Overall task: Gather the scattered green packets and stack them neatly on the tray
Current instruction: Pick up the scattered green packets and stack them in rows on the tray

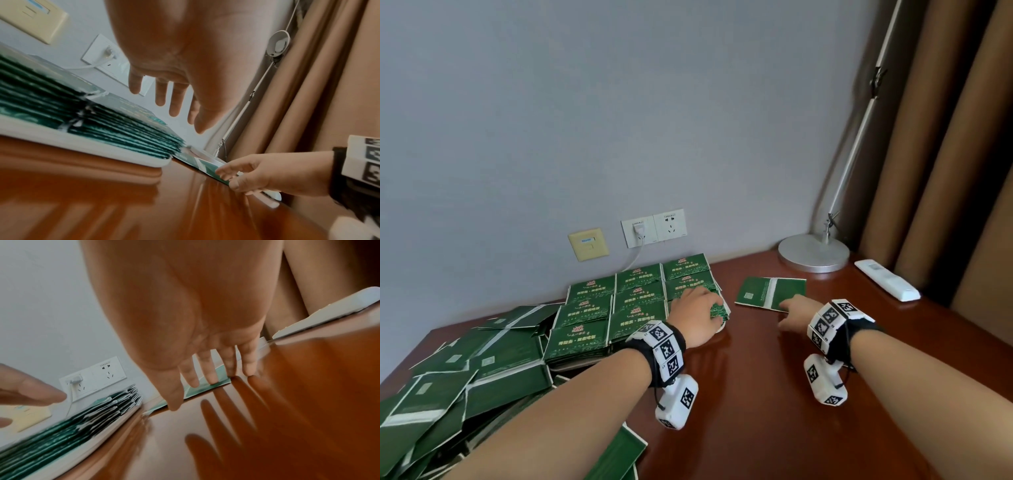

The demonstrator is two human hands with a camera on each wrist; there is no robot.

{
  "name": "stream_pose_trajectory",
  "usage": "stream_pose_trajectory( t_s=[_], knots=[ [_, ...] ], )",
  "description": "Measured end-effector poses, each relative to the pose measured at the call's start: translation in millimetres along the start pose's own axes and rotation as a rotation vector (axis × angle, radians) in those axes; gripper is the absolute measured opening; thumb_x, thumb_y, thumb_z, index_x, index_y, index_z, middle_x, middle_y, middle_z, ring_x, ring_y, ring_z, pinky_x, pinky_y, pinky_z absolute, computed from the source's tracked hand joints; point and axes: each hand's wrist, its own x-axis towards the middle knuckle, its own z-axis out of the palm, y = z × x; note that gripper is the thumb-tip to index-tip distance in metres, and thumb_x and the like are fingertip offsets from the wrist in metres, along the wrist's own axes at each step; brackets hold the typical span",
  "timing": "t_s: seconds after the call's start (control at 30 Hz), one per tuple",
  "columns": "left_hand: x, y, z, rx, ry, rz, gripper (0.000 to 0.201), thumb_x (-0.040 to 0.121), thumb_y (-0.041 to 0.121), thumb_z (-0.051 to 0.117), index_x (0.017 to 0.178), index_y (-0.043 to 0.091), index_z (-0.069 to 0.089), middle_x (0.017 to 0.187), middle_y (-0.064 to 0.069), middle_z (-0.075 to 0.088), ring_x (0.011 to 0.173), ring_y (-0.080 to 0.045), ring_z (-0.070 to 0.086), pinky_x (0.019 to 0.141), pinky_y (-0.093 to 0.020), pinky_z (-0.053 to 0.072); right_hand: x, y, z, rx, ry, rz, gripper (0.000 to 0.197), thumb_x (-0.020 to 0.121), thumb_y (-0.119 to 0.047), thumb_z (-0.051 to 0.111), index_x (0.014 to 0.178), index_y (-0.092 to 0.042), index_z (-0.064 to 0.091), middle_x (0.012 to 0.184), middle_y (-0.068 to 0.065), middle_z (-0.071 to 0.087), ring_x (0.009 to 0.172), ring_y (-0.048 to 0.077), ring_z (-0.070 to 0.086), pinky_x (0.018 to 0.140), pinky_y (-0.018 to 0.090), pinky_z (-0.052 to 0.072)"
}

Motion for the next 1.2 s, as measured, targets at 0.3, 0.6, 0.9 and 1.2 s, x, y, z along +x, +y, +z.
stream_pose_trajectory(
  t_s=[0.3, 0.6, 0.9, 1.2],
  knots=[
    [-17, 42, 17, -0.002, -0.014, 0.086, 0.035, 0.093, 0.037, 0.056, 0.128, 0.03, 0.058, 0.136, 0.005, 0.05, 0.13, -0.021, 0.039, 0.11, -0.048, 0.032, -56, 32, 2, 0.008, 0.001, 0.019, 0.036, 0.081, -0.034, 0.065, 0.108, -0.009, 0.07, 0.108, 0.012, 0.063, 0.093, 0.026, 0.064, 0.081, 0.032, 0.054],
    [-25, 55, 19, -0.029, -0.028, 0.098, 0.034, 0.094, 0.035, 0.055, 0.127, 0.031, 0.058, 0.134, 0.006, 0.049, 0.129, -0.019, 0.039, 0.109, -0.044, 0.032, -74, 39, -5, 0.097, 0.052, 0.115, 0.023, 0.08, -0.03, 0.071, 0.095, -0.013, 0.073, 0.096, 0.002, 0.07, 0.089, 0.016, 0.065, 0.07, 0.024, 0.049],
    [-39, 30, 11, -0.046, -0.046, 0.018, 0.033, 0.093, 0.035, 0.058, 0.125, 0.031, 0.058, 0.137, 0.005, 0.049, 0.131, -0.021, 0.038, 0.11, -0.046, 0.033, -59, 14, 0, -0.002, 0.046, 0.164, 0.043, 0.086, -0.035, 0.065, 0.123, -0.015, 0.055, 0.118, 0.004, 0.063, 0.105, 0.02, 0.061, 0.072, 0.026, 0.042],
    [-53, 15, 2, -0.048, -0.06, -0.026, 0.034, 0.092, 0.034, 0.057, 0.126, 0.031, 0.059, 0.139, 0.004, 0.048, 0.133, -0.024, 0.037, 0.109, -0.046, 0.034, -71, 2, -3, 0.038, 0.012, 0.125, 0.082, 0.063, -0.022, 0.088, 0.134, -0.022, 0.047, 0.127, 0.01, 0.045, 0.108, 0.03, 0.057, 0.088, 0.035, 0.053]
  ],
)
